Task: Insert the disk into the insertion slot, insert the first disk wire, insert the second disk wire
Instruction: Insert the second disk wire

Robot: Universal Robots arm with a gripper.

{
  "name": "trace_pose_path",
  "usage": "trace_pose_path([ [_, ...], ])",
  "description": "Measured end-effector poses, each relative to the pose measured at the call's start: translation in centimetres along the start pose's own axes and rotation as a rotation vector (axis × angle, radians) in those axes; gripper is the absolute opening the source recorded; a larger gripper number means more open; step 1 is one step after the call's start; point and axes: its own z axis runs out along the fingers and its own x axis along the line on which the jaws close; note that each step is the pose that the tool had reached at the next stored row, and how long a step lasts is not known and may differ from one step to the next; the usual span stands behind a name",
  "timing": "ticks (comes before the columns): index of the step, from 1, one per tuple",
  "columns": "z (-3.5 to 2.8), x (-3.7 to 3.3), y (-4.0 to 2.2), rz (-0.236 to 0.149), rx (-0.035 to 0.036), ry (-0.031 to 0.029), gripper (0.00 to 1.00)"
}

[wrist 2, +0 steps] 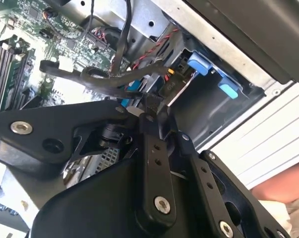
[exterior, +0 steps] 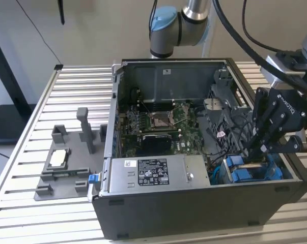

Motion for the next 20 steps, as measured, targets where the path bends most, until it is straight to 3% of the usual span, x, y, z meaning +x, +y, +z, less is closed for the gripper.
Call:
trace_pose_path([
  [8,-1.85,-0.12,0.27,0.025,0.0015,-0.0038,0.24],
  [13,-2.29,-0.15,0.34,0.046,0.0029,-0.0069,0.24],
  [20,-2.31,-0.15,0.34,0.047,0.003,-0.0071,0.24],
])
